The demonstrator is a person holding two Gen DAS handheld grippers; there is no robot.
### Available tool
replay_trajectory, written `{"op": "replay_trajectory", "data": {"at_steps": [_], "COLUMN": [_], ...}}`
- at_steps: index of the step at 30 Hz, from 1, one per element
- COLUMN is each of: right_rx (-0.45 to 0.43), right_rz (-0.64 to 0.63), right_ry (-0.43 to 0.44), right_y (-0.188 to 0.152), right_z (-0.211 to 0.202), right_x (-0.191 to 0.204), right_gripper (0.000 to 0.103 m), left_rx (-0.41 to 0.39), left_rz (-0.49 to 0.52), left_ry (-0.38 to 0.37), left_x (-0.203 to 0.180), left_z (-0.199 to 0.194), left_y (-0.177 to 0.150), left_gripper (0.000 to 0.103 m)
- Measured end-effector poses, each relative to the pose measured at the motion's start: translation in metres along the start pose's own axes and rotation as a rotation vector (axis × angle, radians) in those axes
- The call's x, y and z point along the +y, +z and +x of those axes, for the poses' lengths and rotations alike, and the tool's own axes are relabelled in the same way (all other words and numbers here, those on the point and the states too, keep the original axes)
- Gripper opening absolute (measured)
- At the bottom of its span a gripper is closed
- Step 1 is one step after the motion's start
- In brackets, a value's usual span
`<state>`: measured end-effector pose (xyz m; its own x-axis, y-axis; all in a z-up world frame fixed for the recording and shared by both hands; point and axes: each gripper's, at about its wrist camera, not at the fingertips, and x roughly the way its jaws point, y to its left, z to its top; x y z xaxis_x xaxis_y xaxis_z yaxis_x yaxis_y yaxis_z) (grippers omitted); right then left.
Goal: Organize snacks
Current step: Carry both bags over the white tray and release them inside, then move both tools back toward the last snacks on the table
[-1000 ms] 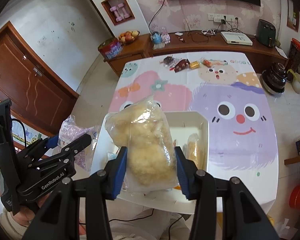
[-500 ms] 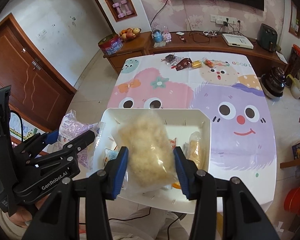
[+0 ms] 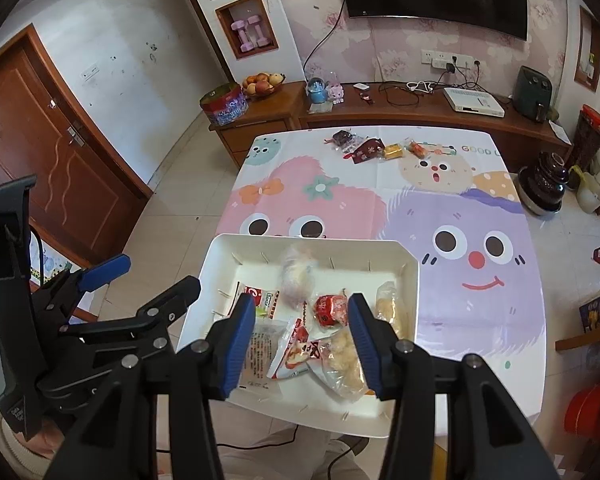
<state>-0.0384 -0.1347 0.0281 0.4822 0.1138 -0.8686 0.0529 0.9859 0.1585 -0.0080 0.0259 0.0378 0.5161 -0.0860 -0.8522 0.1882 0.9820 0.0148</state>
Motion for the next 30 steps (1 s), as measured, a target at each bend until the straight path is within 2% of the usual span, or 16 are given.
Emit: {"op": "replay_trajectory", "data": {"at_steps": [24, 30], "right_rx": [0.031, 0.028], "right_rz": [0.009, 0.021], "right_ry": [-0.003, -0.008], "right_y": [-0.007, -0.002], "right_z": [0.003, 0.006], "right_x": [-0.002, -0.008], "right_gripper": [0.049, 0.049], "left_rx": [0.018, -0.011], "left_rz": [-0.006, 0.007], "left_ry": [0.000, 0.016], "left_x": [0.001, 0.000], "left_z": [0.000, 0.000], "left_y": [-0.011, 0.003], "left_gripper": [0.091, 0.091]}}
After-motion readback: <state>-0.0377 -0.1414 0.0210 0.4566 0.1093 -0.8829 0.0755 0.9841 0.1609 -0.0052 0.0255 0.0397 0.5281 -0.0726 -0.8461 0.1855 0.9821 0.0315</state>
